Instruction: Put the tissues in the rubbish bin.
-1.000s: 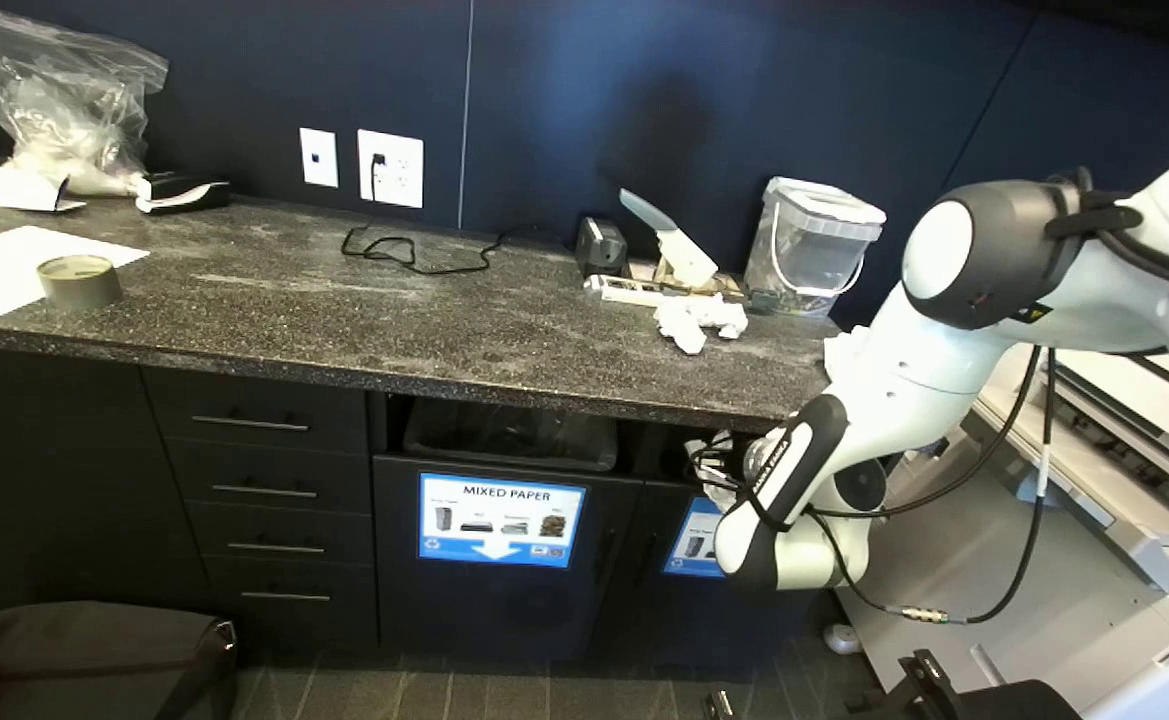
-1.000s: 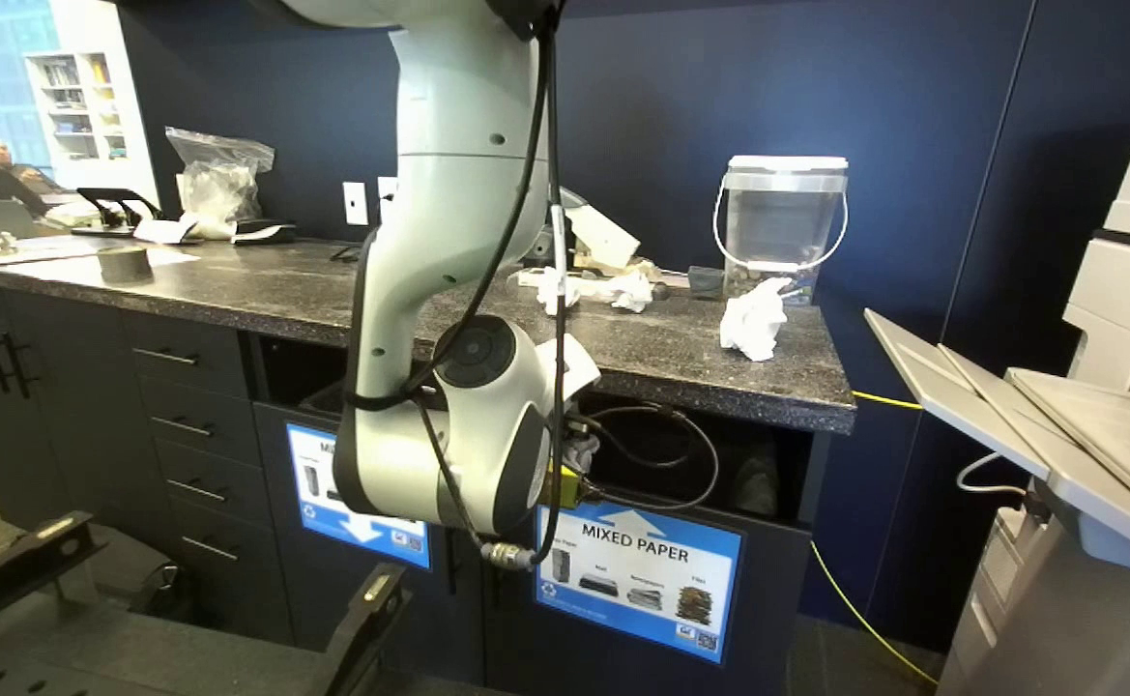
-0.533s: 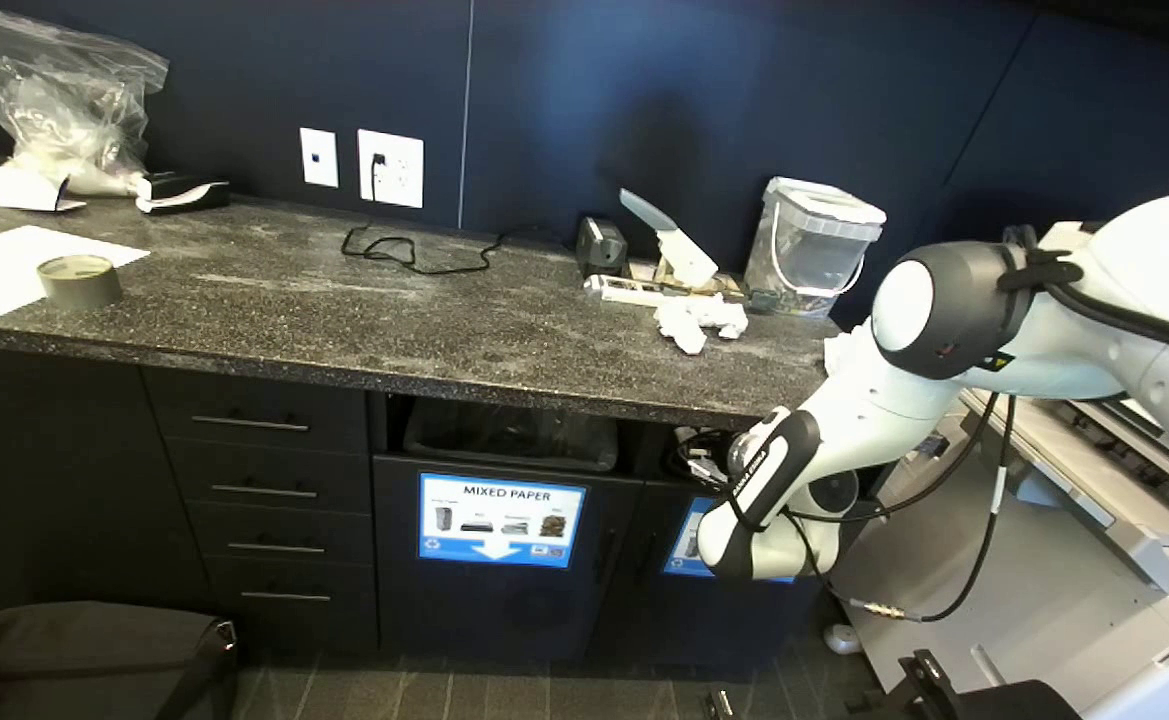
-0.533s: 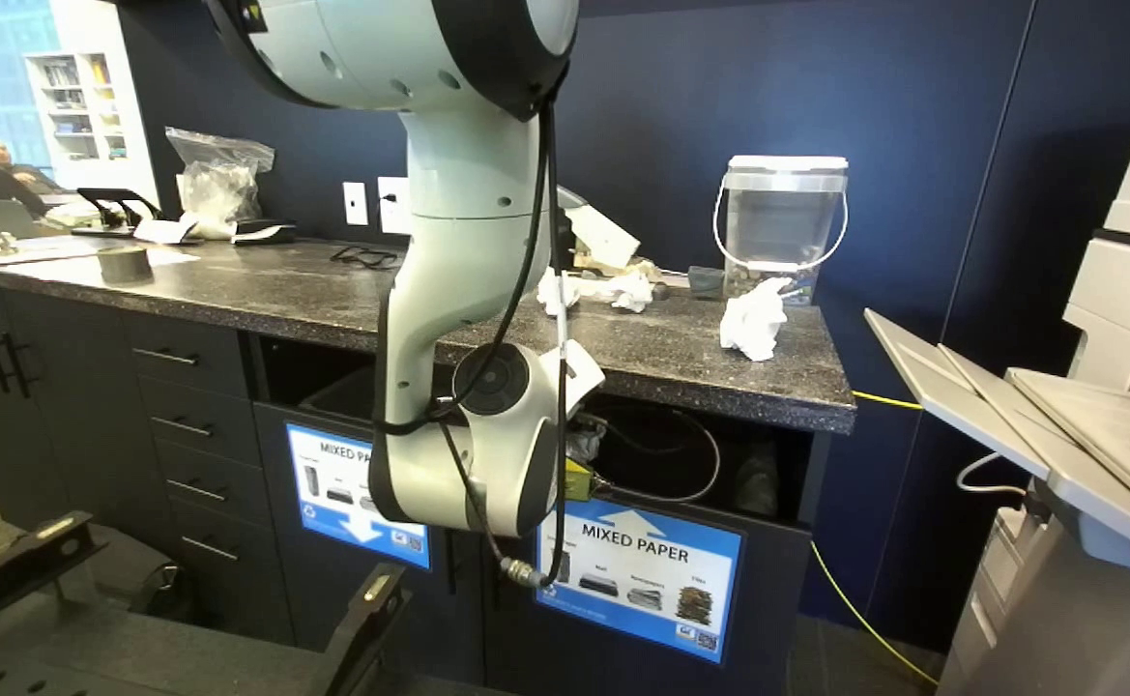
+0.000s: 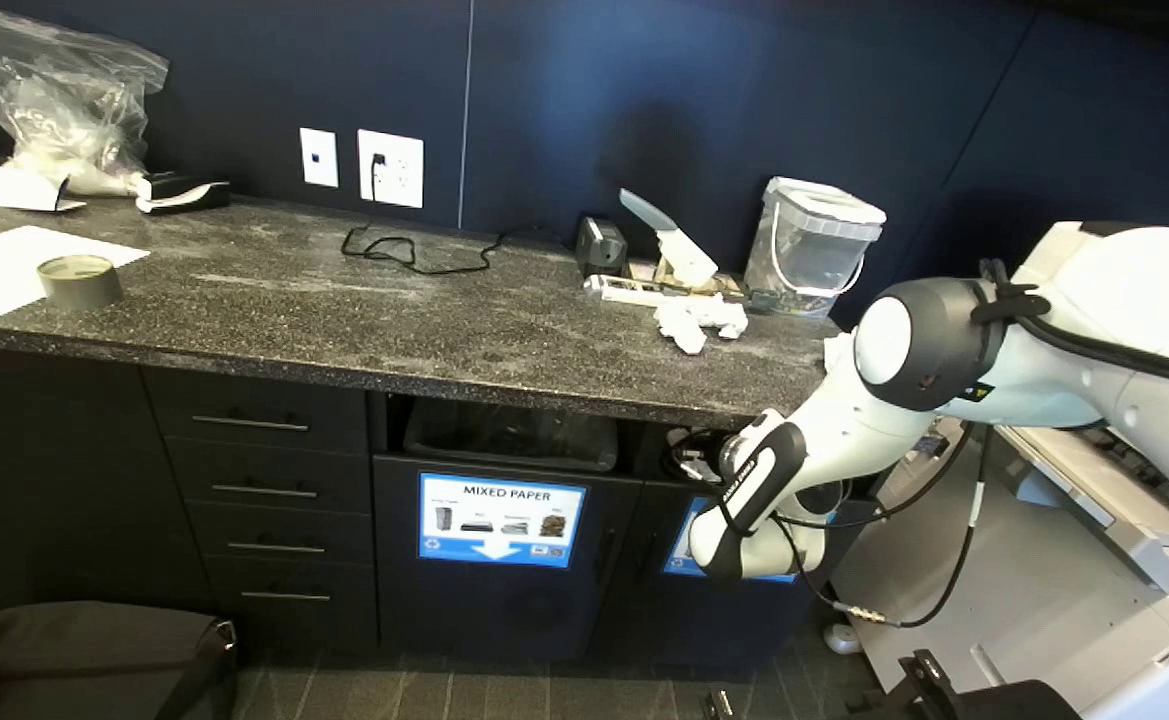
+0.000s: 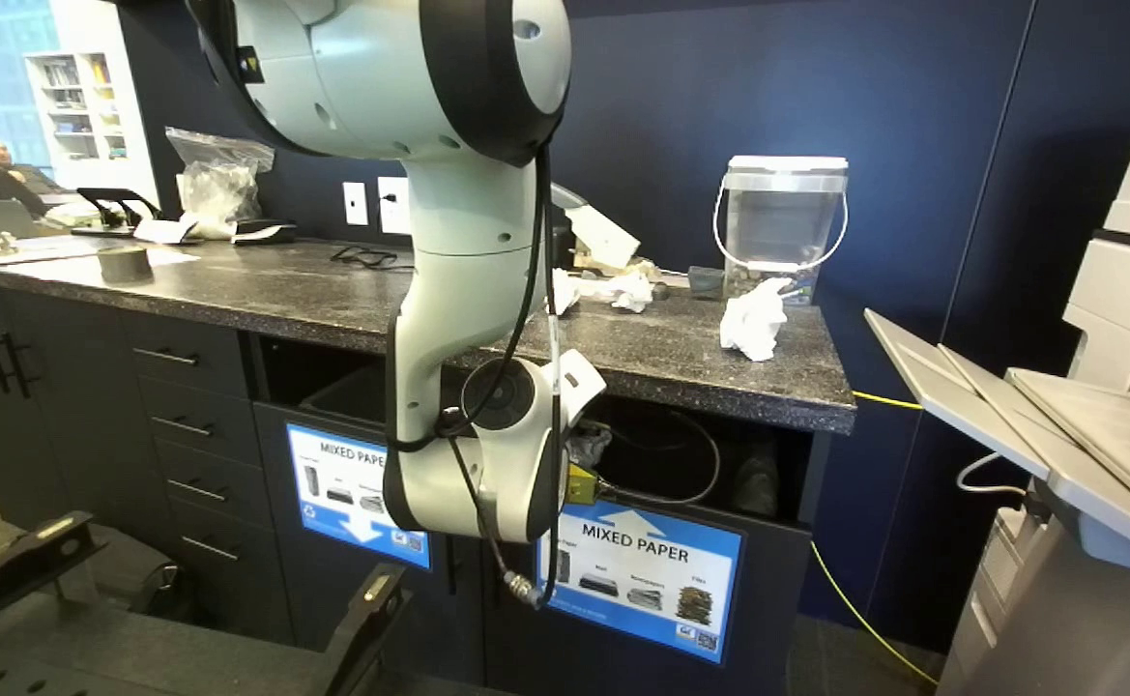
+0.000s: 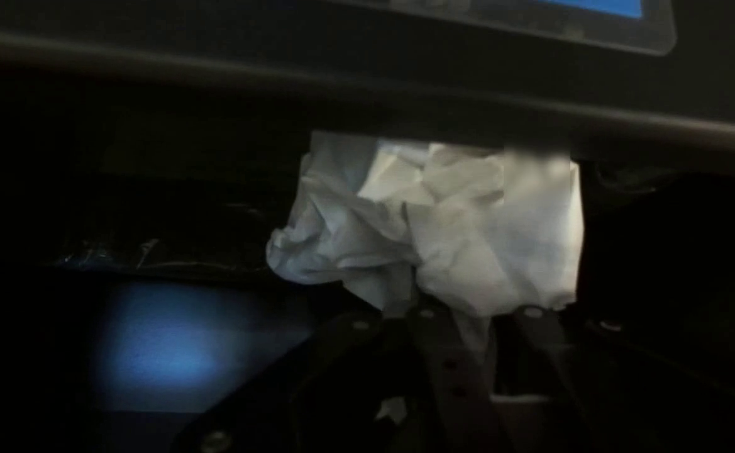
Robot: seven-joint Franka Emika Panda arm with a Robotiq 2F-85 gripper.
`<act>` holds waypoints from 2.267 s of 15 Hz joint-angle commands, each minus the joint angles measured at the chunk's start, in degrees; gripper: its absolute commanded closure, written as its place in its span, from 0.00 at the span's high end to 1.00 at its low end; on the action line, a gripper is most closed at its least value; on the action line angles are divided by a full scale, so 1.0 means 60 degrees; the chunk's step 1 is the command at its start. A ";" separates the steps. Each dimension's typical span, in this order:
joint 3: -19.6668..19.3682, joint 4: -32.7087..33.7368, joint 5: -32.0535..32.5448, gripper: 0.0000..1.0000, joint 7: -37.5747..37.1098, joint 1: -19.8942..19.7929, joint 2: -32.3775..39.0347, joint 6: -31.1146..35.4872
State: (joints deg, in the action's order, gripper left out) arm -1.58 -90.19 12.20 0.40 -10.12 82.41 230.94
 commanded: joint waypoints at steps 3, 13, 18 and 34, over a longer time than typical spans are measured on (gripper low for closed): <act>-0.0296 0.0247 -0.0059 0.68 0.0143 0.0258 0.0082 -0.0041; -0.0876 -0.1966 -0.0203 1.00 0.0604 0.0645 -0.1460 0.0033; -0.1470 -0.4279 -0.0355 1.00 0.1451 0.1305 -0.3075 -0.0973; -0.0686 -0.6671 0.0684 1.00 0.2702 0.0979 -0.9757 -0.9280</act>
State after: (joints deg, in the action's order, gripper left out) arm -9.47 -131.75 16.57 15.10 -1.34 29.99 182.18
